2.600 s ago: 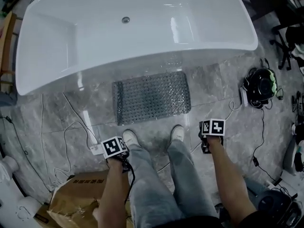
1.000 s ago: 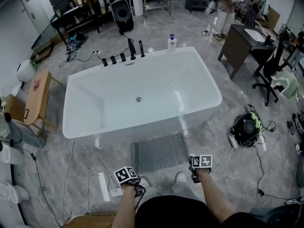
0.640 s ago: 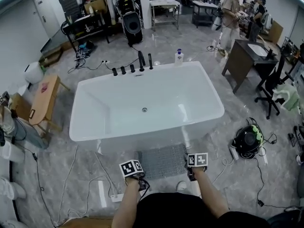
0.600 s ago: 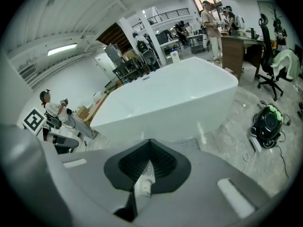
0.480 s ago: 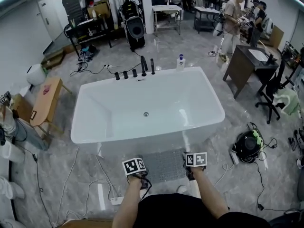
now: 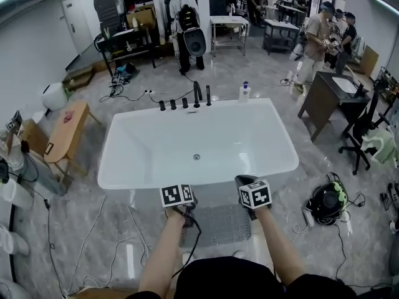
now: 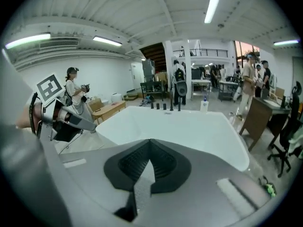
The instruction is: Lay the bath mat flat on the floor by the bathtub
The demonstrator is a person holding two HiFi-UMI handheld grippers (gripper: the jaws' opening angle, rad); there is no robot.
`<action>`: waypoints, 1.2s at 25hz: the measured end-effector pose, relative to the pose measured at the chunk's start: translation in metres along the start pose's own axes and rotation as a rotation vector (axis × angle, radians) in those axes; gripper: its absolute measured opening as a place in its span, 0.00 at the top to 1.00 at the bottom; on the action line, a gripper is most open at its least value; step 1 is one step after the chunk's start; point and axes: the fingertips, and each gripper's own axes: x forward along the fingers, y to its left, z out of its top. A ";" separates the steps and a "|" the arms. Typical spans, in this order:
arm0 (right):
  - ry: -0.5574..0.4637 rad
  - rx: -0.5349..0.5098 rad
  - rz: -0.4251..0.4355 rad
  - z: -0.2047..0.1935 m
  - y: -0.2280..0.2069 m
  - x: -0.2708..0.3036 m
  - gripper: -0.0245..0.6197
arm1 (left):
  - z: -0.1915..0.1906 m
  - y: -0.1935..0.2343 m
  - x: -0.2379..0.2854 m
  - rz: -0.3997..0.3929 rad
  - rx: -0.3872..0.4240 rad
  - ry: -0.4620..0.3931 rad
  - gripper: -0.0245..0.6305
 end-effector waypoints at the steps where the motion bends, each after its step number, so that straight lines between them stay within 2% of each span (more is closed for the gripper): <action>1: -0.026 -0.017 -0.002 0.016 0.000 -0.003 0.95 | 0.013 -0.003 -0.004 0.001 0.022 -0.018 0.96; 4: -0.095 -0.040 0.017 0.058 0.005 -0.009 0.95 | 0.051 -0.014 -0.017 -0.008 0.079 -0.067 0.96; 7: -0.146 -0.085 0.046 0.096 0.016 -0.018 0.95 | 0.082 -0.034 -0.034 -0.061 0.111 -0.122 0.96; 12: -0.293 -0.161 0.076 0.175 0.038 -0.048 0.95 | 0.135 -0.075 -0.074 -0.115 0.193 -0.229 0.96; 19: -0.490 -0.246 0.054 0.270 0.057 -0.104 0.95 | 0.210 -0.142 -0.153 -0.215 0.272 -0.473 0.96; 21: -0.529 -0.252 0.038 0.282 0.063 -0.120 0.95 | 0.218 -0.153 -0.175 -0.218 0.287 -0.540 0.96; 25: -0.637 -0.244 0.069 0.287 0.076 -0.148 0.95 | 0.215 -0.157 -0.200 -0.146 0.348 -0.661 0.96; 30: -0.674 -0.233 0.037 0.265 0.075 -0.160 0.95 | 0.194 -0.153 -0.217 -0.204 0.342 -0.823 0.96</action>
